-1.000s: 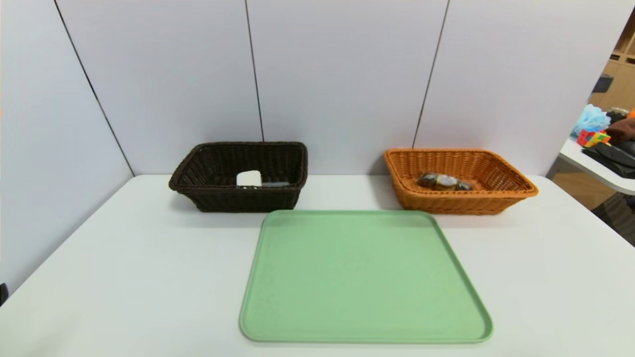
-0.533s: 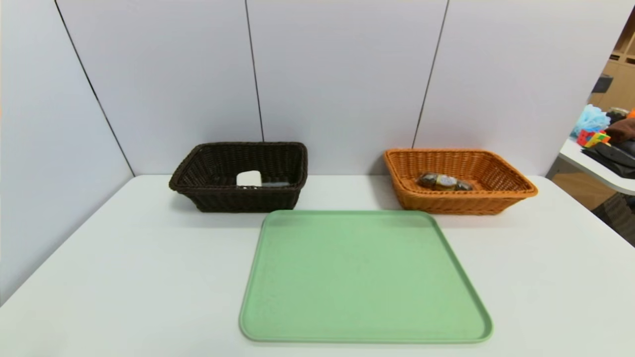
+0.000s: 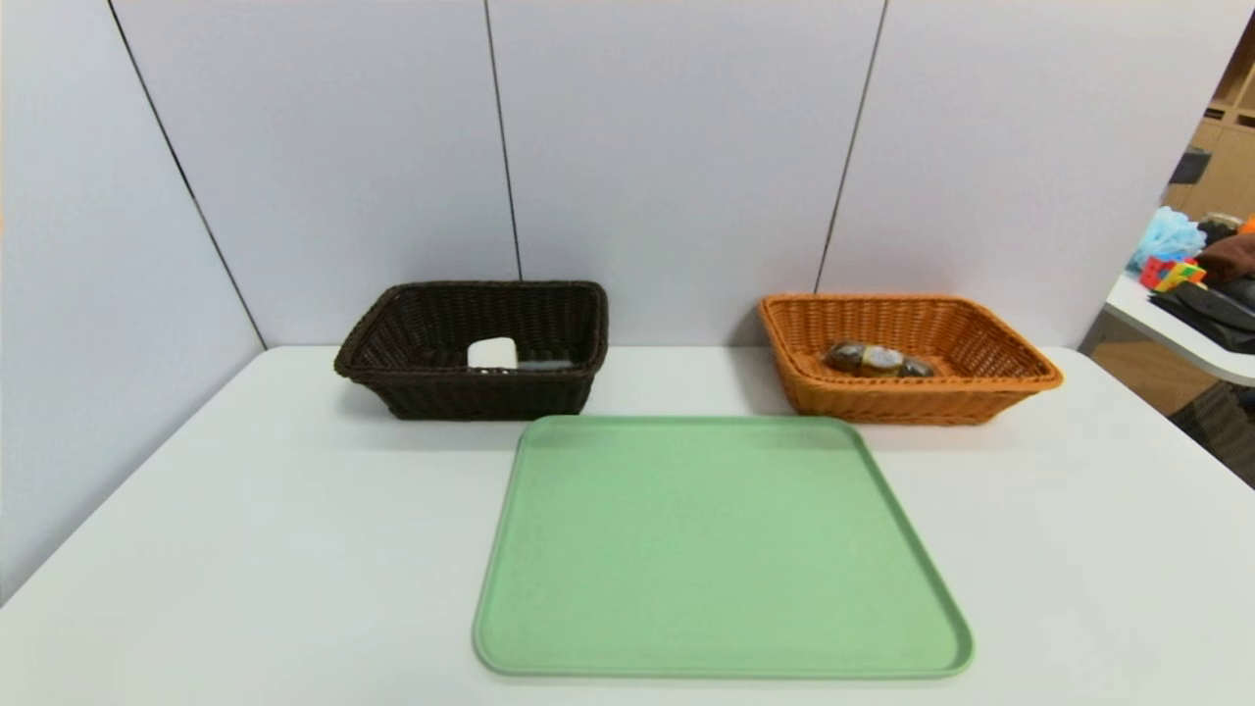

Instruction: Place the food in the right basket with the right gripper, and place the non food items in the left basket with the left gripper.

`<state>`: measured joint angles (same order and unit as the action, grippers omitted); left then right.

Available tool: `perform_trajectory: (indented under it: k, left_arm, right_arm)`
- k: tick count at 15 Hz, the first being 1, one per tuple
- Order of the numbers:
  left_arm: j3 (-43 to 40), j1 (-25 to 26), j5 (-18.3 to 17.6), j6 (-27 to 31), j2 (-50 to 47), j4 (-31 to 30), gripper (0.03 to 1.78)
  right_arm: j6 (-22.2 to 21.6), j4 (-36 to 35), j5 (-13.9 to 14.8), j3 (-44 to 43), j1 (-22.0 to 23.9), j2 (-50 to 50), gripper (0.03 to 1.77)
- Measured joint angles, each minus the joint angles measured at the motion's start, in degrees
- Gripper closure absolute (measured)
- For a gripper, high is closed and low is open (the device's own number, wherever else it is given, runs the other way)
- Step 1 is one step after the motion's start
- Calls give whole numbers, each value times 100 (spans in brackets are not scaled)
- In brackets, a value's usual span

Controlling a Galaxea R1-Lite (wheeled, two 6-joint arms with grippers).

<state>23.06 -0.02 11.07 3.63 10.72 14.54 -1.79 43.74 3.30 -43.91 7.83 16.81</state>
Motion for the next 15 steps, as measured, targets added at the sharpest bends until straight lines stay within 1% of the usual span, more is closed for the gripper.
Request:
perform_trajectory:
  k: [3, 6, 9, 11, 13, 14, 15]
  left_arm:
    - [-207, 46, -40, 91, -311, -11, 12]
    - [-304, 51, -51, 185, -457, -49, 12]
    - [-344, 54, -51, 168, -532, -44, 12]
    - [-358, 54, -52, 149, -557, -40, 12]
    - [-363, 51, -51, 154, -581, -38, 12]
    - [-363, 51, -51, 151, -601, -30, 12]
    - [-378, 49, -51, 155, -618, -20, 12]
  right_arm:
    - [-11, -2, 35, -90, 7, -63, 10]
    - [-10, 280, 107, -189, 9, -88, 11]
    - [4, 446, 91, -333, -11, -89, 11]
    - [-18, 680, 91, -402, -129, -89, 10]
    - [-5, 684, 71, -418, -183, -88, 10]
    - [11, 684, 74, -435, -276, -89, 10]
    - [12, 702, 99, -464, -461, -100, 10]
